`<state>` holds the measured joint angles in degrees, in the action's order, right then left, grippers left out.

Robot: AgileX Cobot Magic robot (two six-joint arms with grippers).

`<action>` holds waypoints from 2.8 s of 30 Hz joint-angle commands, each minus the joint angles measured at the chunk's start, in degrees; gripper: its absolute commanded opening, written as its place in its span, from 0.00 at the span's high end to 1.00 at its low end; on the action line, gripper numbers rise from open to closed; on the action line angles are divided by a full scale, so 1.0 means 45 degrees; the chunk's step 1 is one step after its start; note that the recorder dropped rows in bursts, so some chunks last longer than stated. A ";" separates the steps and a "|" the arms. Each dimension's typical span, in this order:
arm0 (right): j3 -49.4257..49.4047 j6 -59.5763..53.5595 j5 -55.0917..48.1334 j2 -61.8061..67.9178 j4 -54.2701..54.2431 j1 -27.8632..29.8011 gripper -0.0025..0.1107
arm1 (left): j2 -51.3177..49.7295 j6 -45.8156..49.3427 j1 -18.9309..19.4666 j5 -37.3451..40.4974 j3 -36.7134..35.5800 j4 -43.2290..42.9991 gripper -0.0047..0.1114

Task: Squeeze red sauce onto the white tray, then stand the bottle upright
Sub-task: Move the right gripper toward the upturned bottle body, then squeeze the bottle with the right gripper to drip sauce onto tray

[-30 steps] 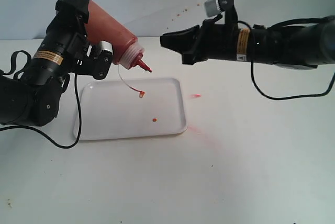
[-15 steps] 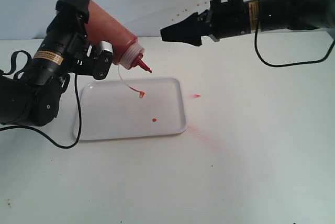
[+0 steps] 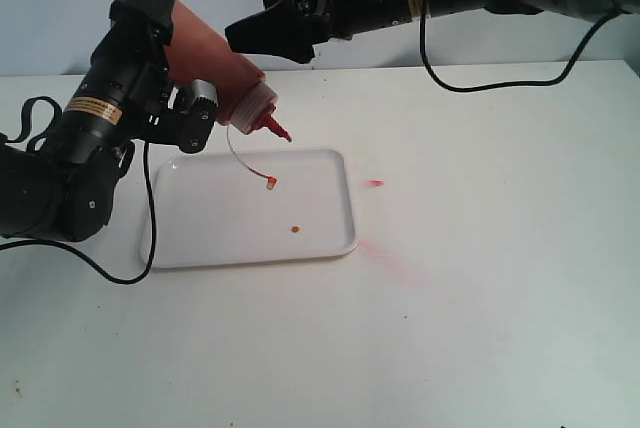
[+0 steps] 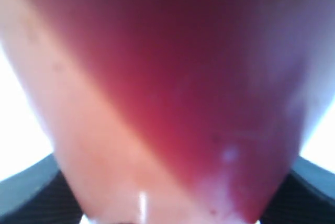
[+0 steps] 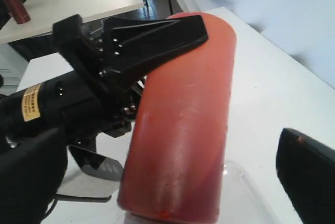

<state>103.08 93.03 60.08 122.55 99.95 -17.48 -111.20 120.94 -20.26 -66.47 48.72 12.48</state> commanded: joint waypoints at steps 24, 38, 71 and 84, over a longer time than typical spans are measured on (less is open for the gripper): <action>0.0065 -0.0666 -0.1941 0.1254 -0.0002 -0.1450 0.05 | 0.0271 -0.0211 -0.0074 -0.0777 0.0052 0.0058 0.96; 0.0065 -0.0613 -0.2633 0.1254 -0.0002 -0.1711 0.44 | 0.0271 -0.0211 -0.0074 -0.0777 0.0052 0.0058 0.96; 0.0065 -0.0588 -0.2402 0.1254 -0.0002 -0.1711 0.71 | 0.0248 -0.0211 -0.0074 -0.0777 0.0052 0.0058 0.96; 0.0065 -0.0588 -0.1919 0.1000 -0.0002 -0.1711 0.05 | 0.0248 -0.0211 -0.0074 -0.0777 0.0052 0.0058 0.96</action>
<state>103.08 90.57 48.02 128.38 100.30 -24.70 -111.20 121.06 -20.26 -66.47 48.70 12.05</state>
